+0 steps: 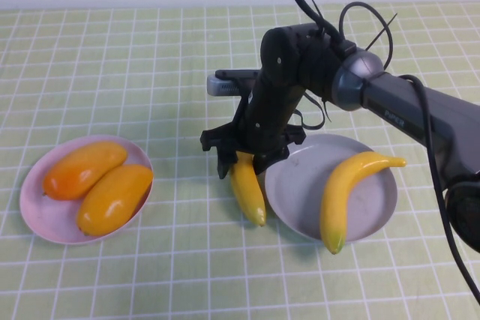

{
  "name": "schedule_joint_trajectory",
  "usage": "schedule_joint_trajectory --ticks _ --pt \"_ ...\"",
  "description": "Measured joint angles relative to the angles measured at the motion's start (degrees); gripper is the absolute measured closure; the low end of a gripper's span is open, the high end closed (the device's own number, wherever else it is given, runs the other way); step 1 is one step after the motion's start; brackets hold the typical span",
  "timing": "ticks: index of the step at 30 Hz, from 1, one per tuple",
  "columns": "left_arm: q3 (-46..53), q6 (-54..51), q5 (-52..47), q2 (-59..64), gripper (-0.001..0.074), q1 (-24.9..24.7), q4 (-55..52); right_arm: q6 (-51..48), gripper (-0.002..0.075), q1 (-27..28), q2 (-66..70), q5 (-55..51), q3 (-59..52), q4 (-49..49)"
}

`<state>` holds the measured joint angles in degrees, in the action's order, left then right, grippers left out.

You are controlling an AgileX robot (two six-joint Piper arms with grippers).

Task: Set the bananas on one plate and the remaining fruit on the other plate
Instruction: Put another type of fruit in the right plate

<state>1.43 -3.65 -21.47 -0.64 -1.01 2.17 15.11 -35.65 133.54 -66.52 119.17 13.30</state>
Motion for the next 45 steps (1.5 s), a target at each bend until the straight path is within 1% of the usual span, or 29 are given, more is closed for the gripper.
schedule_joint_trajectory --ticks 5,7,8,12,16,19,23,26,29,32,38,41,45 --pt "0.0 0.0 0.0 0.0 0.0736 0.0 0.0 0.0 0.0281 -0.12 0.0 0.2 0.08 -0.87" --pt "0.0 0.0 0.0 0.0 0.0736 0.0 0.0 0.0 0.0298 -0.12 0.03 0.62 0.08 -1.61" --pt "0.0 0.0 0.0 0.0 0.0736 0.0 0.0 0.0 0.0312 -0.12 0.03 0.77 0.08 -1.91" --pt "0.0 0.0 0.0 0.0 0.0736 0.0 0.0 0.0 0.0408 -0.12 0.38 2.1 0.21 -2.21" --pt "0.0 0.0 0.0 0.0 0.0736 0.0 0.0 0.0 0.0409 -0.12 0.49 2.37 0.58 -2.21" --pt "0.0 0.0 0.0 0.0 0.0736 0.0 -0.09 0.0 0.0409 -0.12 1.14 0.71 2.78 -2.21" --pt "0.0 0.0 0.0 0.0 0.0736 0.0 -0.09 -0.09 0.0409 -0.12 1.5 -3.31 9.44 -2.61" --pt "0.0 0.0 0.0 0.0 0.0736 0.0 -0.09 -0.2 0.0409 -0.12 1.35 -3.97 15.87 -3.91" --pt "0.0 0.0 0.0 0.0 0.0736 0.0 -0.09 -0.32 0.0409 -0.12 0.69 -4.21 19.56 -4.91" --pt "0.0 0.0 0.0 0.0 0.0736 0.0 -0.09 -1.06 0.0409 -0.12 -1.07 -4.45 20.46 -5.41" --pt "0.0 0.0 0.0 0.0 0.0736 0.0 -0.09 -1.79 0.0409 0.1 -7.55 -5.03 18.18 -7.75" --pt "0.0 0.0 0.0 0.0 0.0736 0.0 -0.09 -1.8 0.0409 0.33 -12.42 -5.03 12.99 -11.63" --pt "0.0 0.0 0.0 0.0 0.0736 0.0 -0.09 -0.2 0.0409 1.26 -18.89 -5.11 4.12 -13.86"
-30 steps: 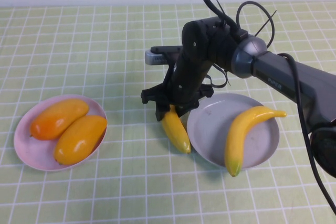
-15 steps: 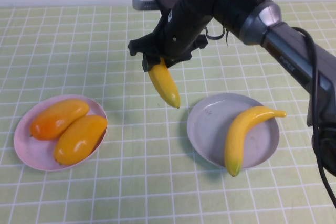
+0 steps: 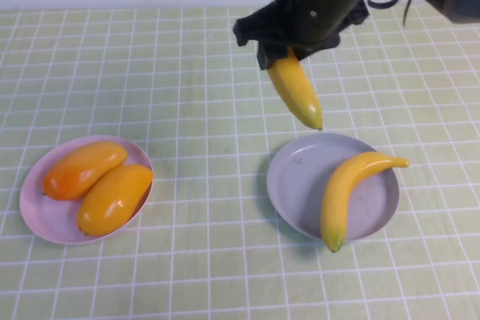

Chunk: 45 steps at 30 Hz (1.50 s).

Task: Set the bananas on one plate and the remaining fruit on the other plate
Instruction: Put another type of fruit in the right plate

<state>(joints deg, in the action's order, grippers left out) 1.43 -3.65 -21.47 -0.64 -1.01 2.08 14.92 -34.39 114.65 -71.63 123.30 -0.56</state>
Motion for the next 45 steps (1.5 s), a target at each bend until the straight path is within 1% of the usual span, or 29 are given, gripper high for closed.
schedule_joint_trajectory --ticks 6,10,12,15,19,29,31,35,38,42,45 --pt "0.0 0.0 0.0 0.0 0.0736 0.0 0.0 6.08 0.0409 2.35 -4.75 0.0 -14.94 -0.59" --pt "0.0 0.0 0.0 0.0 0.0736 0.0 0.0 8.01 0.0409 3.46 -4.54 0.38 -22.64 3.65" --pt "0.0 0.0 0.0 0.0 0.0736 0.0 0.0 8.26 0.0409 3.6 -4.02 1.75 -24.57 6.65" --pt "0.0 0.0 0.0 0.0 0.0736 0.0 0.0 8.72 0.0409 3.6 -2.96 4.1 -25.27 9.25" --pt "0.0 0.0 0.0 0.0 0.0736 0.0 0.0 10.21 0.0409 3.6 -1.57 6.38 -25.21 9.86" --pt "0.0 0.0 0.0 0.0 0.0736 0.0 0.0 10.45 0.0408 3.6 2.19 7.08 -25.3 10.72" --pt "0.0 0.0 0.0 0.0 0.0736 0.0 0.0 10.45 0.0382 3.6 2.19 7.08 -25.3 10.72" --pt "0.0 0.0 0.0 0.0 0.0736 0.0 0.0 10.45 0.0281 3.6 2.19 6.48 -25.3 10.72" --pt "0.0 0.0 0.0 0.0 0.0736 0.0 0.0 10.45 0.0258 3.6 2.19 5.43 -25.3 10.72" --pt "0.0 0.0 0.0 0.0 0.0736 0.0 0.0 10.29 0.027 3.6 2.19 2.22 -23.11 10.72" --pt "0.0 0.0 0.0 0.0 0.0736 0.0 0.0 7.59 0.0339 3.6 2.19 1.83 -19.76 10.72"
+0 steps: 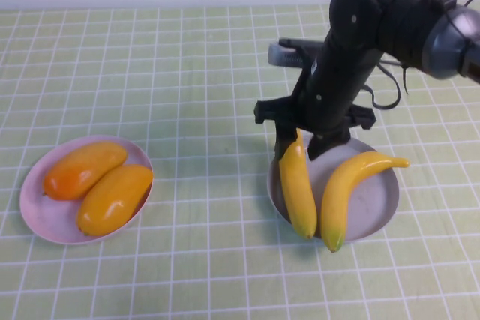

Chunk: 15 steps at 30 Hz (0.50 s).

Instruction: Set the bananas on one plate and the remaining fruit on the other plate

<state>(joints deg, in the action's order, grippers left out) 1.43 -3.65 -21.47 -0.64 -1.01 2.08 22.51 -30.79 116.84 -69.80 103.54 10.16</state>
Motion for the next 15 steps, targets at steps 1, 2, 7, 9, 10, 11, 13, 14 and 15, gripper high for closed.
schedule_joint_trajectory --ticks 1,2,7,9,10,11,13,14,15 --pt "0.0 0.0 0.0 0.0 0.0736 0.0 0.0 -1.29 0.0389 0.0 -0.14 0.0 0.8 0.12" --pt "0.0 0.0 0.0 0.0 0.0736 0.0 0.0 -2.33 0.0438 0.0 -0.57 0.0 1.17 0.37" --pt "0.0 0.0 0.0 0.0 0.0736 0.0 0.0 -7.7 0.0672 0.0 -4.01 -0.45 1.75 1.25" --pt "0.0 0.0 0.0 0.0 0.0736 0.0 0.0 -9.42 0.0709 -0.38 -6.14 -0.6 1.75 1.25" --pt "0.0 0.0 0.0 0.0 0.0736 0.0 0.0 -10.56 0.0722 -0.93 -7.54 -0.74 1.75 1.25" --pt "0.0 0.0 0.0 0.0 0.0736 0.0 0.0 -11.21 0.0728 -1.47 -9.15 -0.73 1.75 1.25" --pt "0.0 0.0 0.0 0.0 0.0736 0.0 0.0 -12.38 0.0734 -2.74 -13.13 -0.84 0.94 1.25" --pt "0.0 0.0 0.0 0.0 0.0736 0.0 0.0 -12.85 0.0736 -3.56 -15.46 -0.77 0.09 1.12" --pt "0.0 0.0 0.0 0.0 0.0736 0.0 0.0 -13.08 0.0737 -4.23 -17.47 -0.77 -0.83 0.79"
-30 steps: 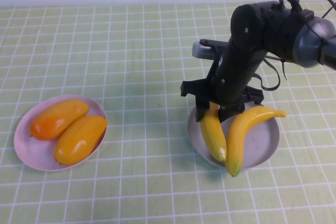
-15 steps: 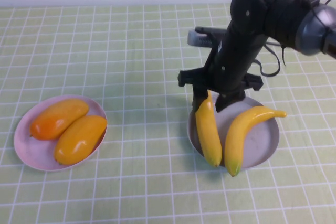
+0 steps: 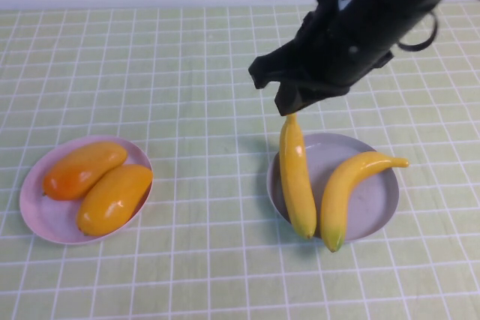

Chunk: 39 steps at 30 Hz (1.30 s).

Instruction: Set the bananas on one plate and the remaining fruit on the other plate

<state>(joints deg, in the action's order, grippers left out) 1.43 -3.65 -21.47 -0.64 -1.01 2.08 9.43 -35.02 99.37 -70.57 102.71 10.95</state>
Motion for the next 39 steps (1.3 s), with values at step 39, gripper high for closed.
schedule_joint_trajectory --ticks 39 --pt "0.0 0.0 0.0 0.0 0.0736 0.0 0.0 -13.7 0.0741 25.14 -57.95 54.71 -81.24 -2.81"
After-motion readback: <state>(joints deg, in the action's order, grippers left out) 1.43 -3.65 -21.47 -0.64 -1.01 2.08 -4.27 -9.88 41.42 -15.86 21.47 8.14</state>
